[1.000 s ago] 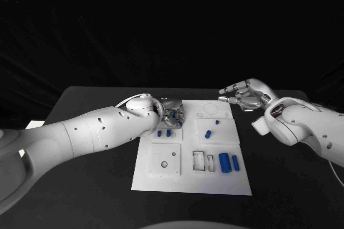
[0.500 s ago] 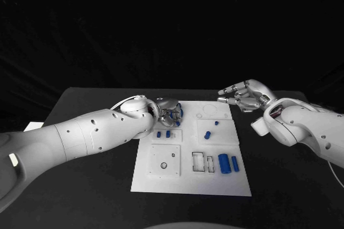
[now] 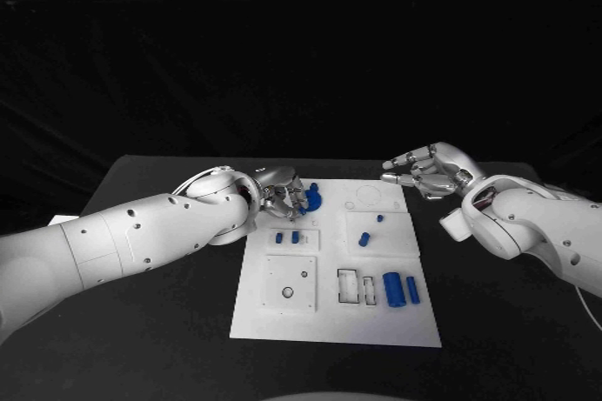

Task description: Assemble the parts on the task board

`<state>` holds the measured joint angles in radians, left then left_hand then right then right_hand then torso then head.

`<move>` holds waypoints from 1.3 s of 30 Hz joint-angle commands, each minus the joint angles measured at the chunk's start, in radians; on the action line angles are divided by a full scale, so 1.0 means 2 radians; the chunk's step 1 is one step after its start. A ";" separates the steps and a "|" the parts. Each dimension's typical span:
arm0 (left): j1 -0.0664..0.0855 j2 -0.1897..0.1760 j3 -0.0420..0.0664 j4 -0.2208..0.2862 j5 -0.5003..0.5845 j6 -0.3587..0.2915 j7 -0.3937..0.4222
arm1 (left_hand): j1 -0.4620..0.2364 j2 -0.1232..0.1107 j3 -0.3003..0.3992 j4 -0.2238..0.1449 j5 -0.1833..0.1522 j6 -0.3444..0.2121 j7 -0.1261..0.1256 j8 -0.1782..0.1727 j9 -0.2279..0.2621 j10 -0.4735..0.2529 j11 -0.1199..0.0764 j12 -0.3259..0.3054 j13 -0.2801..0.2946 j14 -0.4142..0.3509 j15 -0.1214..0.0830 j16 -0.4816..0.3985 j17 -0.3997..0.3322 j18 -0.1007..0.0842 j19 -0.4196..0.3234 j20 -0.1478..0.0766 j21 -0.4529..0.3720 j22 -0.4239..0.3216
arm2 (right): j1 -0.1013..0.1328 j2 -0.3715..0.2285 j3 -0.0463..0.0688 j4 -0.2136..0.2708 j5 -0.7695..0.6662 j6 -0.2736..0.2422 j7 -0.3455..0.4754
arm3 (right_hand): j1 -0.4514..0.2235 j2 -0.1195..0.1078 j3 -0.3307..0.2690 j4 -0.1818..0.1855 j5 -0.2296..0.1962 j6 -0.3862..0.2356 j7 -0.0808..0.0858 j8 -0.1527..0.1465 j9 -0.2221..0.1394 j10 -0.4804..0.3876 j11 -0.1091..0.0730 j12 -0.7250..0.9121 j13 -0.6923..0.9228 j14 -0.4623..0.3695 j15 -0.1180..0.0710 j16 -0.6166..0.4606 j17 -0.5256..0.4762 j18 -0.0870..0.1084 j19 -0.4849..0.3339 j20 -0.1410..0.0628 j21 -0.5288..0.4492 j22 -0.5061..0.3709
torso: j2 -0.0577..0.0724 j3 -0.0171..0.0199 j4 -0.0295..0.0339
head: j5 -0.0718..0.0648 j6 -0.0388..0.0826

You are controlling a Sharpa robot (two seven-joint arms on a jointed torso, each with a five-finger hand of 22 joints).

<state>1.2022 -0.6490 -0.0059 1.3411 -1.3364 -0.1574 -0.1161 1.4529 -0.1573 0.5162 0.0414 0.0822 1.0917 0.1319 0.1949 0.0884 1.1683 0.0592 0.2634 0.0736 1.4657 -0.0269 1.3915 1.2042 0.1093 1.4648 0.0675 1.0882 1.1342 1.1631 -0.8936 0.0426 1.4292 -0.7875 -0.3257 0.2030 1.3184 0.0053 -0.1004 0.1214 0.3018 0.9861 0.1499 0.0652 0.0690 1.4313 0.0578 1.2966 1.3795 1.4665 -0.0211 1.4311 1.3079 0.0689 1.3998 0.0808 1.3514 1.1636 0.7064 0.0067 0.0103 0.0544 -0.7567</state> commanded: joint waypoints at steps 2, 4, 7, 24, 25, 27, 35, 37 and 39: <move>0.000 -0.008 0.001 0.005 0.023 0.003 -0.002 | -0.007 0.000 0.003 0.000 -0.001 0.004 0.000 -0.003 -0.001 0.005 0.000 -0.004 -0.001 0.021 0.000 0.003 -0.001 -0.002 0.007 0.001 -0.003 0.000 | -0.002 0.000 0.000 0.000 -0.002 0.008 0.003 | -0.002 0.002 -0.003 -0.001 0.002 -0.001 -0.003 0.003 0.000 -0.002 -0.001 -0.002 0.002 0.026 0.000 -0.001 0.005 0.007 -0.003 0.001 -0.001 0.000 | 0.001 -0.0003 -0.0004 | 0.002 0.000; 0.000 -0.011 0.000 0.005 0.024 0.006 -0.004 | -0.008 -0.001 0.003 -0.001 -0.002 0.004 0.000 -0.003 -0.001 0.005 0.000 -0.005 -0.001 0.021 0.000 0.003 -0.001 -0.001 0.007 0.001 -0.003 -0.001 | -0.002 0.000 0.000 0.000 -0.002 0.007 0.003 | -0.002 0.002 -0.003 -0.001 0.002 -0.001 -0.003 0.003 0.000 -0.002 -0.001 -0.002 0.002 0.026 0.000 -0.001 0.005 0.007 -0.003 0.001 -0.001 0.000 | 0.000 -0.0002 -0.0005 | 0.002 0.000; 0.000 -0.014 0.000 0.004 0.024 0.010 -0.008 | -0.009 -0.001 0.003 -0.001 -0.002 0.005 0.000 -0.004 -0.001 0.005 0.000 -0.005 -0.001 0.021 0.000 0.003 -0.002 -0.001 0.007 0.001 -0.003 -0.001 | -0.002 -0.001 0.000 0.000 -0.002 0.007 0.003 | -0.002 0.002 -0.003 -0.001 0.002 -0.001 -0.003 0.003 0.000 -0.002 -0.001 -0.002 0.002 0.026 0.000 -0.001 0.005 0.007 -0.003 0.001 -0.001 0.000 | 0.001 -0.0004 -0.0003 | 0.002 0.000; -0.001 -0.016 0.000 -0.004 0.019 0.039 -0.024 | -0.012 -0.002 0.003 -0.001 -0.002 0.006 0.000 -0.004 -0.001 0.007 0.000 -0.007 0.000 0.021 0.000 0.003 -0.002 -0.001 0.007 0.001 -0.003 0.000 | -0.003 0.000 0.000 0.000 -0.002 0.008 0.003 | -0.002 0.002 -0.003 -0.001 0.002 -0.001 -0.003 0.003 0.000 -0.002 -0.001 -0.002 0.002 0.026 0.000 -0.001 0.005 0.007 -0.003 0.001 -0.001 0.000 | 0.001 -0.0005 -0.0010 | 0.004 -0.001; -0.001 -0.015 0.000 -0.004 0.018 0.040 -0.025 | -0.012 -0.002 0.003 -0.001 -0.002 0.006 0.000 -0.004 -0.001 0.007 0.000 -0.007 0.000 0.021 0.000 0.003 -0.002 -0.001 0.007 0.001 -0.003 0.000 | -0.003 0.000 0.000 0.000 -0.002 0.008 0.003 | -0.002 0.002 -0.003 -0.001 0.002 -0.001 -0.003 0.003 0.000 -0.002 -0.001 -0.002 0.002 0.026 0.000 -0.001 0.005 0.007 -0.003 0.001 -0.001 0.000 | 0.001 -0.0004 -0.0010 | 0.005 -0.001; -0.001 -0.015 0.000 -0.004 0.017 0.042 -0.026 | -0.013 -0.002 0.003 -0.001 -0.002 0.006 0.000 -0.004 -0.001 0.007 0.000 -0.007 0.000 0.021 0.000 0.003 -0.002 -0.001 0.007 0.001 -0.004 -0.001 | -0.003 0.000 0.000 0.000 -0.002 0.008 0.003 | -0.002 0.002 -0.003 -0.001 0.002 -0.001 -0.003 0.003 0.000 -0.002 -0.001 -0.002 0.002 0.026 0.000 -0.001 0.005 0.007 -0.003 0.001 -0.001 0.000 | 0.001 -0.0002 -0.0009 | 0.004 -0.002; -0.001 -0.013 0.000 -0.006 0.015 0.044 -0.028 | -0.013 -0.003 0.003 -0.001 -0.002 0.006 0.000 -0.005 -0.001 0.007 0.000 -0.007 0.000 0.021 0.000 0.003 -0.002 -0.001 0.006 0.001 -0.005 -0.002 | -0.003 0.000 0.000 0.000 -0.002 0.008 0.003 | -0.002 0.002 -0.003 -0.001 0.002 -0.001 -0.003 0.003 0.000 -0.002 -0.001 -0.002 0.002 0.026 0.000 -0.001 0.005 0.007 -0.003 0.001 -0.001 0.000 | 0.001 -0.0003 -0.0012 | 0.005 -0.002; -0.002 -0.012 0.000 -0.006 0.015 0.045 -0.028 | -0.013 -0.003 0.003 -0.001 -0.002 0.006 0.000 -0.005 -0.001 0.007 0.000 -0.007 0.000 0.021 0.000 0.003 -0.002 -0.001 0.006 0.001 -0.005 -0.002 | -0.003 0.000 0.000 0.000 -0.002 0.008 0.004 | -0.002 0.002 -0.003 -0.001 0.002 -0.001 -0.003 0.003 0.000 -0.002 -0.001 -0.002 0.002 0.026 0.000 -0.001 0.005 0.007 -0.003 0.001 -0.001 0.000 | 0.001 -0.0004 -0.0013 | 0.006 -0.002; -0.002 -0.012 0.000 -0.006 0.015 0.045 -0.028 | -0.013 -0.003 0.003 -0.001 -0.002 0.006 0.000 -0.005 -0.001 0.007 0.000 -0.007 0.000 0.021 0.000 0.003 -0.002 -0.001 0.006 0.001 -0.005 -0.002 | -0.003 0.000 0.000 0.000 -0.002 0.008 0.004 | -0.002 0.002 -0.003 -0.001 0.002 -0.001 -0.003 0.003 0.000 -0.002 -0.001 -0.002 0.002 0.026 0.000 -0.001 0.005 0.007 -0.003 0.001 -0.001 0.000 | 0.001 -0.0002 -0.0013 | 0.006 -0.002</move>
<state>1.1992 -0.6755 -0.0068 1.3283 -1.3010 -0.0875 -0.1676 1.4377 -0.1648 0.5187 0.0386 0.0822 1.0989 0.1319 0.1885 0.0867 1.1739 0.0607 0.2549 0.0738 1.4657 -0.0269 1.3914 1.2007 0.1094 1.4648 0.0675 1.0827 1.1305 1.1581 -0.8940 0.0426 1.4280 -0.7875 -0.3242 0.2033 1.3184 0.0053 -0.1004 0.1214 0.3018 0.9861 0.1499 0.0652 0.0690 1.4313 0.0577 1.2990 1.3792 1.4665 -0.0211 1.4311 1.3075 0.0689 1.3998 0.0808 1.3514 1.1636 0.7082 0.0060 0.0080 0.0656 -0.7601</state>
